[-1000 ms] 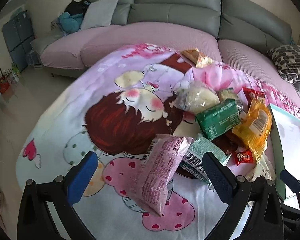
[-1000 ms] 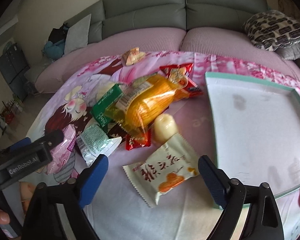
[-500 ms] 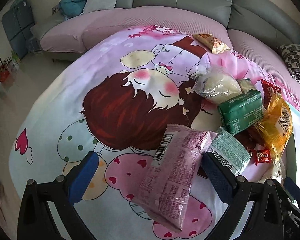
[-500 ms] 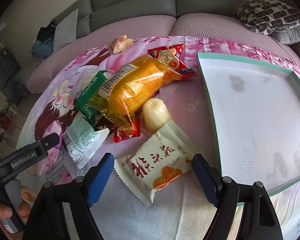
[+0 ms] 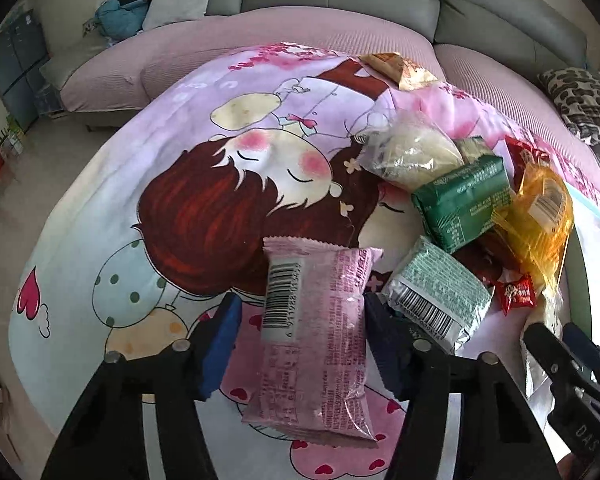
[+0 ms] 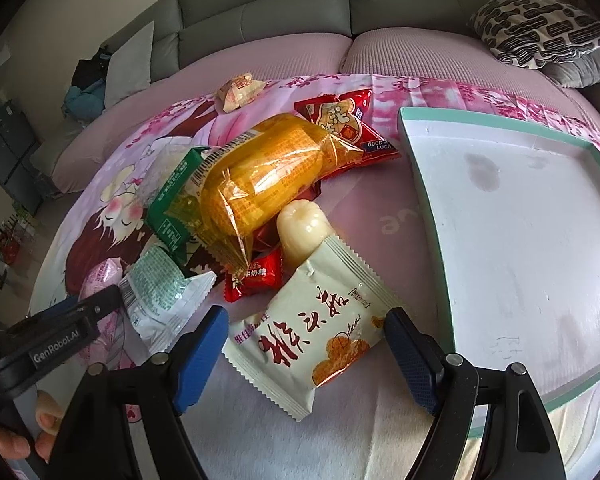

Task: Organize snacks
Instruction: 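Grasp the pink wafer bar with the left tool while the right tool grasps the cream biscuit packet, then lift both held snacks and carry them over the white tray, then release the pink wafer bar and the cream biscuit packet into the tray, then move both open tools back toward the snack pile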

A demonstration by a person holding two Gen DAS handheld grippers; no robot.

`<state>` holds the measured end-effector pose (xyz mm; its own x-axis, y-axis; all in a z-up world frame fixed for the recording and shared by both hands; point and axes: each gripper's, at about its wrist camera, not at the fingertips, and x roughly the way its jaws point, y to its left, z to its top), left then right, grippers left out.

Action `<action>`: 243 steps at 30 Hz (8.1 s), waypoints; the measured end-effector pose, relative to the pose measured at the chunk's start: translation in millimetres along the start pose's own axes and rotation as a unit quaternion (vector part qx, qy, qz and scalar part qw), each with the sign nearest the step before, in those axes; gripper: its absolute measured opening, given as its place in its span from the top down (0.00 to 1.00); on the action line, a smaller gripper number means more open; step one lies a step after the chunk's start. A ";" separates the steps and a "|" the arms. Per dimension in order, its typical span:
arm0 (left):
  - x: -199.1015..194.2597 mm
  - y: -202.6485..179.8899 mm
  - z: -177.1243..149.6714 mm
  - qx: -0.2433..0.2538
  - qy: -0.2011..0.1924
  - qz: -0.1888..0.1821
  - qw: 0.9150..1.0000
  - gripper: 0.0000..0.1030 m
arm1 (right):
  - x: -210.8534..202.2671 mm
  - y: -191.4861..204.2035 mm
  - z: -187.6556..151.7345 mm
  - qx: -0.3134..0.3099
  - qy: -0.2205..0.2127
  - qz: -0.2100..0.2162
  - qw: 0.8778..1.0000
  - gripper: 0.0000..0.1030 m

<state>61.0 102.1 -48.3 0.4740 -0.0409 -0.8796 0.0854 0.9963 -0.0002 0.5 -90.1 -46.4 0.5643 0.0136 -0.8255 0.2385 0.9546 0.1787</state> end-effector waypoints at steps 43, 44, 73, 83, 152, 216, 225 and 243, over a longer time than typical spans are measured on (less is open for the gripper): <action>-15.8 -0.1 -2.0 0.014 -0.029 -0.009 0.999 0.60 | -13.7 6.2 -14.2 -0.027 0.000 -0.006 1.000 0.46; -15.1 -0.2 -2.1 0.013 -0.028 -0.009 0.999 0.60 | -13.3 7.9 -14.8 -0.034 0.001 -0.010 0.999 0.45; -16.9 0.9 -8.2 0.008 -0.015 -0.014 1.000 0.60 | -6.7 29.2 -32.8 -0.092 0.026 -0.032 0.995 0.46; -29.8 4.4 -7.1 -0.003 -0.034 -0.015 0.999 0.60 | -30.4 22.2 -24.0 -0.077 -0.007 -0.017 0.997 0.47; -55.8 -295.2 56.4 0.206 -0.105 -0.117 0.966 0.16 | -69.5 -249.2 53.9 0.166 -0.080 -0.184 0.966 0.46; -81.2 -58.4 48.9 0.002 -0.112 0.052 0.992 0.02 | -98.7 -119.0 31.5 0.050 -0.101 -0.135 0.984 0.00; -71.4 -18.7 45.8 -0.034 -0.090 0.058 0.994 0.02 | -77.9 -72.3 34.4 0.020 -0.085 -0.087 0.992 0.00; 8.2 -46.5 28.9 -0.019 0.038 -0.026 0.999 0.02 | -46.3 -44.0 23.5 -0.026 -0.036 -0.088 0.995 0.00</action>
<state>86.2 53.3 -41.8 0.4025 -0.0893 -0.9110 0.0751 0.9951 -0.0643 -17.6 -139.7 -3.5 0.5731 -0.1750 -0.8006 0.2986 0.9544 0.0052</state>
